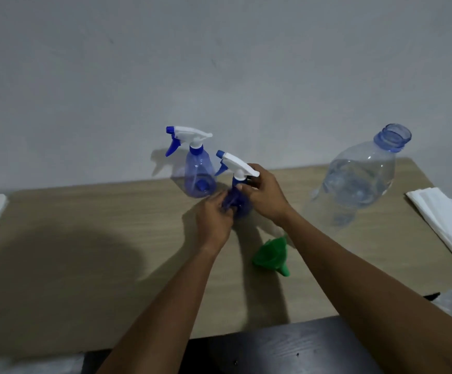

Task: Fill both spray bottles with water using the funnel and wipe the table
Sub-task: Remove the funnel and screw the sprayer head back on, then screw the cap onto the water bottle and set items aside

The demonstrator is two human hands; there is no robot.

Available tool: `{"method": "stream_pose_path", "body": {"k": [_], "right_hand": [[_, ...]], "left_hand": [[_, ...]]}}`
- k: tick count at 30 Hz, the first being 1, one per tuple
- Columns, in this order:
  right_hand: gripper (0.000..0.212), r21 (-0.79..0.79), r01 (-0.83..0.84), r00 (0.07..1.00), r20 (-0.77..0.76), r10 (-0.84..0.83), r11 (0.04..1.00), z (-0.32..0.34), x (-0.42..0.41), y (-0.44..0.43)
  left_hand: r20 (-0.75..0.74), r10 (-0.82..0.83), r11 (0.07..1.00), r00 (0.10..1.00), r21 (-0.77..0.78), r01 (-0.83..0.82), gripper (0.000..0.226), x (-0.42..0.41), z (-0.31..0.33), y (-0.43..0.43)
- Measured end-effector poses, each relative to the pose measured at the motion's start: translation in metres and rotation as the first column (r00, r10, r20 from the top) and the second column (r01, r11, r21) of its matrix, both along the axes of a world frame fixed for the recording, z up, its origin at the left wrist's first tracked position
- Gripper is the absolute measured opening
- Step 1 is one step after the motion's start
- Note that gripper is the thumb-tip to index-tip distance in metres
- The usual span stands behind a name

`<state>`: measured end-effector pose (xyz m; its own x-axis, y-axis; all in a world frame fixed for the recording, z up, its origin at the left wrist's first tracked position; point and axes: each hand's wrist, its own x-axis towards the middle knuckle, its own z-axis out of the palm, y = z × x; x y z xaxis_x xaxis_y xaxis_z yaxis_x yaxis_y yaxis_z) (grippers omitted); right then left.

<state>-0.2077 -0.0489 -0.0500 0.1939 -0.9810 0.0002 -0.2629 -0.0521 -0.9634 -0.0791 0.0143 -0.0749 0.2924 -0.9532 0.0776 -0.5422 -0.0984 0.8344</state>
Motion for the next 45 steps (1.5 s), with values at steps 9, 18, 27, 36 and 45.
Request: {"method": "stream_pose_path", "body": {"k": [9, 18, 27, 36, 45], "right_hand": [[0.029, 0.008, 0.315, 0.945, -0.092, -0.312, 0.949, -0.039, 0.015, -0.023], [0.043, 0.078, 0.28, 0.942, -0.214, -0.259, 0.957, -0.037, 0.016, -0.026], [0.039, -0.031, 0.071, 0.997, -0.03, -0.072, 0.997, 0.015, -0.011, 0.066], [0.014, -0.222, 0.147, 0.948, -0.247, -0.202, 0.964, -0.017, -0.166, 0.153], [0.036, 0.018, 0.047, 0.811, -0.584, -0.028, 0.999, -0.063, -0.246, 0.112]], "left_hand": [[-0.103, 0.163, 0.981, 0.981, -0.089, -0.172, 0.037, -0.017, -0.035, -0.045], [-0.007, 0.118, 0.99, 0.993, -0.081, -0.118, 0.036, -0.016, -0.029, -0.048], [0.041, 0.106, 0.986, 0.994, -0.137, -0.1, 0.029, -0.021, 0.01, 0.031], [-0.067, 0.025, 0.992, 0.997, -0.126, -0.033, 0.072, -0.115, 0.056, 0.086], [-0.176, 0.06, 0.984, 0.983, -0.153, -0.088, 0.065, -0.192, 0.086, 0.064]]}}
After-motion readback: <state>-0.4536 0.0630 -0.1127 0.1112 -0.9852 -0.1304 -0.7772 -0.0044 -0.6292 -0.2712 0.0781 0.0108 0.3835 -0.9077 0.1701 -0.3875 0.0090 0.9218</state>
